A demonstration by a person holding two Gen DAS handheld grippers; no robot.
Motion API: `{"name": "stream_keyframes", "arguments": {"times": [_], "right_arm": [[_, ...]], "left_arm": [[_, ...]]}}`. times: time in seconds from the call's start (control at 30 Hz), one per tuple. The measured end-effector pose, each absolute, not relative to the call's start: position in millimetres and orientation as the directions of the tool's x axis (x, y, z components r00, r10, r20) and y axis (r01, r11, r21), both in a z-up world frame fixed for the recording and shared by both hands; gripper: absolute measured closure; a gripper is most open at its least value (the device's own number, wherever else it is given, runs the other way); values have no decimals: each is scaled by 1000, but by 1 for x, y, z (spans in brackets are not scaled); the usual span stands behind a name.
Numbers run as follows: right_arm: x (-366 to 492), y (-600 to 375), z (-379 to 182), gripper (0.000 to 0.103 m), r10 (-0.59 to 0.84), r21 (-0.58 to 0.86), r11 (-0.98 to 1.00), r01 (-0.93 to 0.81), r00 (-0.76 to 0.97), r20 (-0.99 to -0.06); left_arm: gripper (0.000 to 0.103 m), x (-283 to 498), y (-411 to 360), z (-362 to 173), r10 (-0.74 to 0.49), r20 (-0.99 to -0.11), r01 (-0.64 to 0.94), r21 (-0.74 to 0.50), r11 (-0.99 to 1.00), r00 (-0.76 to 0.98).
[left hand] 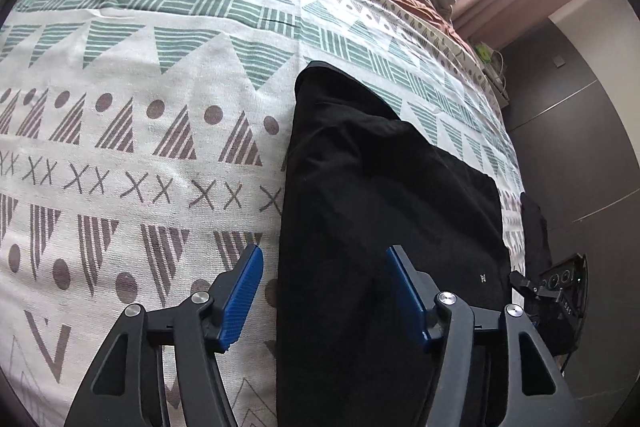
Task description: Fold large clothes
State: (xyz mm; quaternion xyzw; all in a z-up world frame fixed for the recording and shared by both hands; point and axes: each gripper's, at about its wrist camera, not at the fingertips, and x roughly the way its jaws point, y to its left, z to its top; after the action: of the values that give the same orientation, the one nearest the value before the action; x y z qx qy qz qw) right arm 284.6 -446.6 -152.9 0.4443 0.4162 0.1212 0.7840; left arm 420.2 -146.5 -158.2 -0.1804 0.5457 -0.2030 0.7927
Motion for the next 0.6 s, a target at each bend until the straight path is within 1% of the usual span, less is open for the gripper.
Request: {"name": "stream_keyframes", "arguments": {"times": [0.13,0.43,0.6], "right_arm": [[295,-435,-153,25,592,801,581,145,600,-538],[318,-419,-156,25,652,822,558,113,552,-519],[331,-416,-163,30,683,845,524,111,538,-494]], "left_arm": [[43,425,-149,-166,-520,-795,117,-511,851,313],[43,438,-160,-178,-531,-796,90,-529,844,291],[43,446,-164,-185,-527,-799,61,-534,843,291]]}}
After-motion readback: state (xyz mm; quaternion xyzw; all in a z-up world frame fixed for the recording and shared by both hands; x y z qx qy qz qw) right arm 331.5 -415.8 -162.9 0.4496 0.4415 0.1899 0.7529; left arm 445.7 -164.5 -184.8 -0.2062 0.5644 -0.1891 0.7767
